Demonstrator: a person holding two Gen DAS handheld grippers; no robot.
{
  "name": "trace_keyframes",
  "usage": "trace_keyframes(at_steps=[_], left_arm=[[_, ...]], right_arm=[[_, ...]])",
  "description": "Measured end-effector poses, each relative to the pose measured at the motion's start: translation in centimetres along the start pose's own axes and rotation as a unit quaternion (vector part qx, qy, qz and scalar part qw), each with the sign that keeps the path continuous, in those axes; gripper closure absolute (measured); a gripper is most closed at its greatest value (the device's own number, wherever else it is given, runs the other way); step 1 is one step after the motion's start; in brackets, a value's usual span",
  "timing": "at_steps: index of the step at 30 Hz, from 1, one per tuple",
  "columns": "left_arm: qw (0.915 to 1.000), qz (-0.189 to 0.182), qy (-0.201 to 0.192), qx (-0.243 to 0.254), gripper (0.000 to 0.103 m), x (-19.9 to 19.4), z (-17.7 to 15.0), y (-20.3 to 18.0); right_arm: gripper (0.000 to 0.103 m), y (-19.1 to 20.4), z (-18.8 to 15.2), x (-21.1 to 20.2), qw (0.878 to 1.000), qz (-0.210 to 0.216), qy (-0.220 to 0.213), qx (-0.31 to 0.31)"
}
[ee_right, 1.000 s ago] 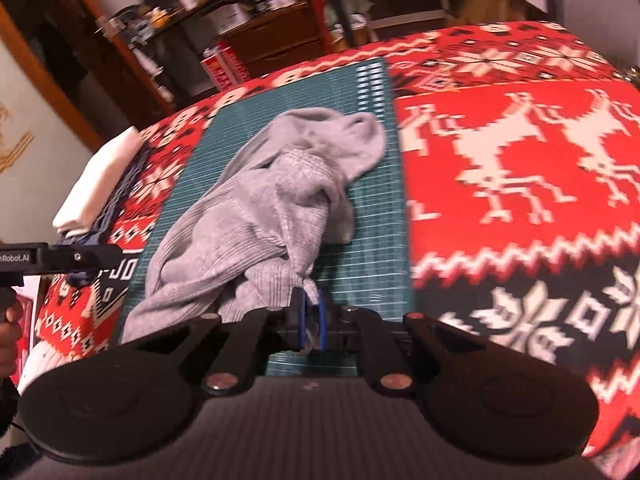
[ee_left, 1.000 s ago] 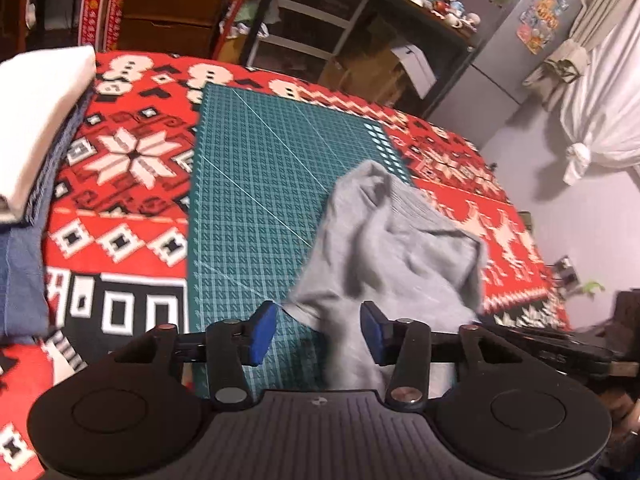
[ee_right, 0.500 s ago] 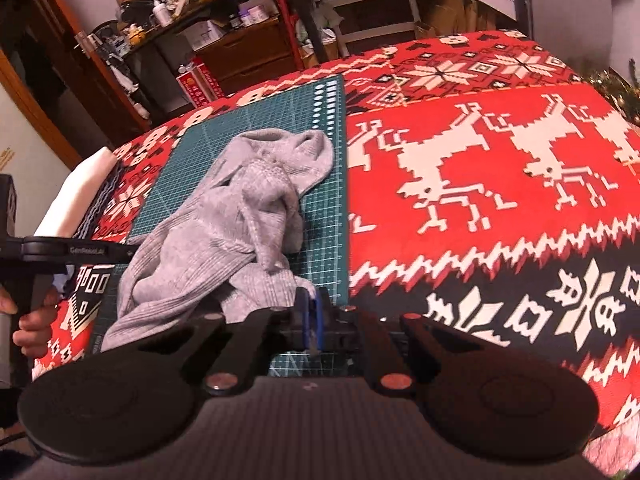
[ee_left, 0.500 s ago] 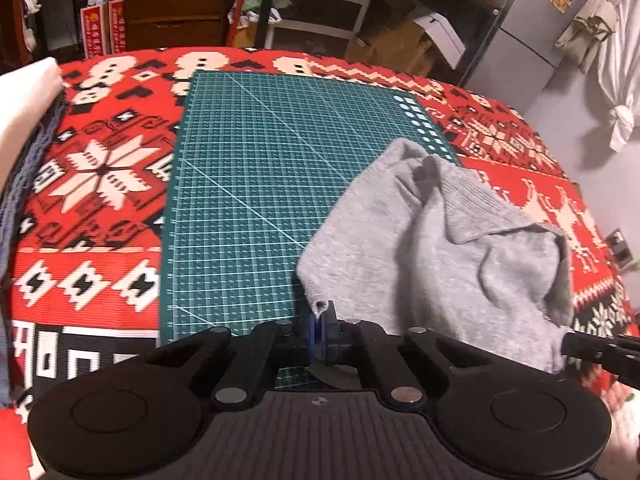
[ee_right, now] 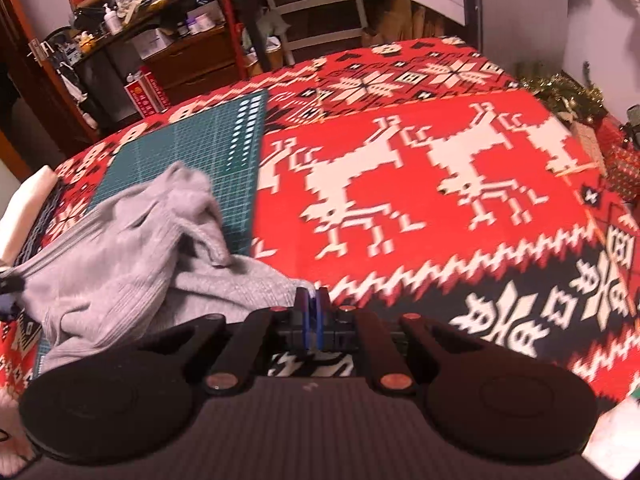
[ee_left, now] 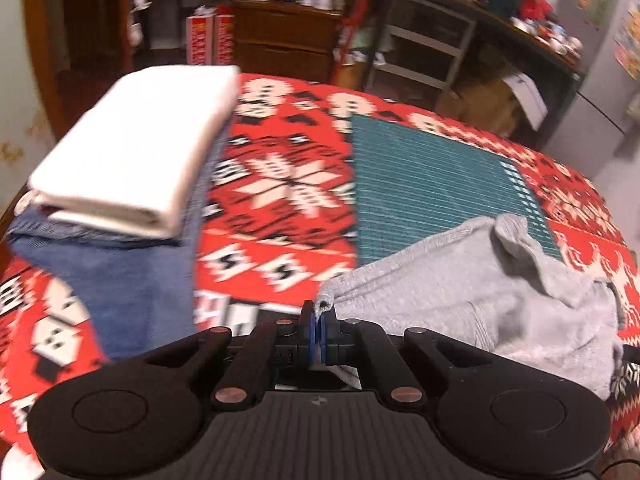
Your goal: Fold clothes
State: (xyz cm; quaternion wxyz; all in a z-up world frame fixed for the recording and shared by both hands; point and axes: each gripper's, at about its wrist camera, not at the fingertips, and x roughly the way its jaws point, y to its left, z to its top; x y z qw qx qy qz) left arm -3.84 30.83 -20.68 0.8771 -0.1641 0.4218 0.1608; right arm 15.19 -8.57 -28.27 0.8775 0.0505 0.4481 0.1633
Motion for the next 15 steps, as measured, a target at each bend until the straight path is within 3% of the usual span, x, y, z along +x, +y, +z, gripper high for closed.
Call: trace_keyframes(at_steps=[9, 15], left_arm=[[0.9993, 0.034, -0.003, -0.016, 0.101, -2.7, -0.9, 3.6], [0.9983, 0.046, -0.015, -0.031, 0.101, -4.1, -0.6, 5.2]], right_arm=[[0.103, -1.1, 2.3, 0.1, 0.999, -0.042, -0.016, -0.025], [0.103, -2.2, 5.0, -0.5, 0.995, -0.081, -0.054, -0.026]])
